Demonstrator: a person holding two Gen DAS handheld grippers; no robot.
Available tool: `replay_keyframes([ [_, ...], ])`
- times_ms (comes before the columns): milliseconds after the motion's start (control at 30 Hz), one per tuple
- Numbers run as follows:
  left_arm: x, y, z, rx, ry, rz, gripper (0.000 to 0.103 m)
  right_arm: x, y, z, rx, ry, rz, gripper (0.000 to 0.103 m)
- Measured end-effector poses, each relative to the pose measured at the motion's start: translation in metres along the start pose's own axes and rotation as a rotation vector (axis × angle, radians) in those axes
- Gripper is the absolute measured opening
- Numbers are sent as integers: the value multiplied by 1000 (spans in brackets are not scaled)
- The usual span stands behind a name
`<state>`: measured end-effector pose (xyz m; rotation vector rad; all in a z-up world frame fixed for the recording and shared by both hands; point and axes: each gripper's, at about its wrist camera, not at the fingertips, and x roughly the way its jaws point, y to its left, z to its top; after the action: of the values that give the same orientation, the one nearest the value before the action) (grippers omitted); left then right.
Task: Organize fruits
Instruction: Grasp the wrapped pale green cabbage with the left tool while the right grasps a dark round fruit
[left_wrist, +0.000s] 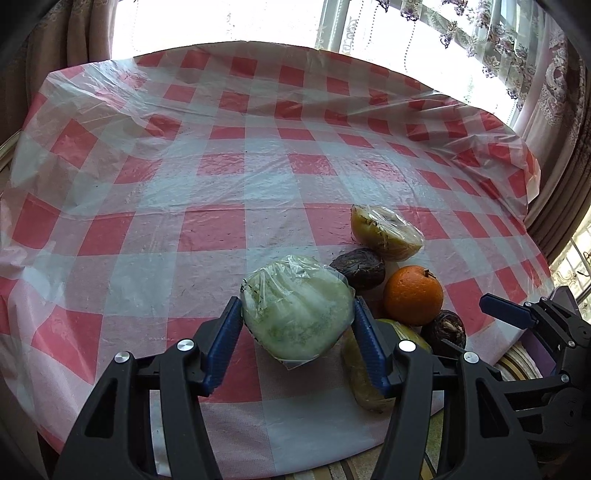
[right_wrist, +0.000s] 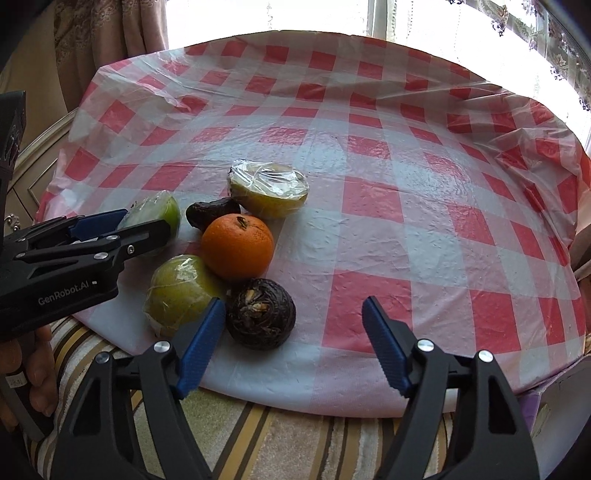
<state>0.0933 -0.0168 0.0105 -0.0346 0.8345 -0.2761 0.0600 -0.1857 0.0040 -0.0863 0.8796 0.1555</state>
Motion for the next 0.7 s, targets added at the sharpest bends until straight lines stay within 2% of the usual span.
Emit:
replay_keyframes([
  [133, -1, 0, -1, -4, -4, 2, 58, 3, 3, -1, -10, 18, -37, 68],
  [200, -1, 0, -1, -4, -3, -2, 58, 4, 0, -3, 6, 25, -63, 68],
  [433, -2, -2, -2, 2, -5, 4, 58, 6, 4, -2, -23, 26, -67, 68],
  [633, -4, -3, -1, 7, -18, 11, 58, 7, 4, -2, -24, 24, -44, 41],
  [700, -6, -3, -1, 10, -22, 11, 58, 6, 3, -2, -19, 22, -41, 40],
])
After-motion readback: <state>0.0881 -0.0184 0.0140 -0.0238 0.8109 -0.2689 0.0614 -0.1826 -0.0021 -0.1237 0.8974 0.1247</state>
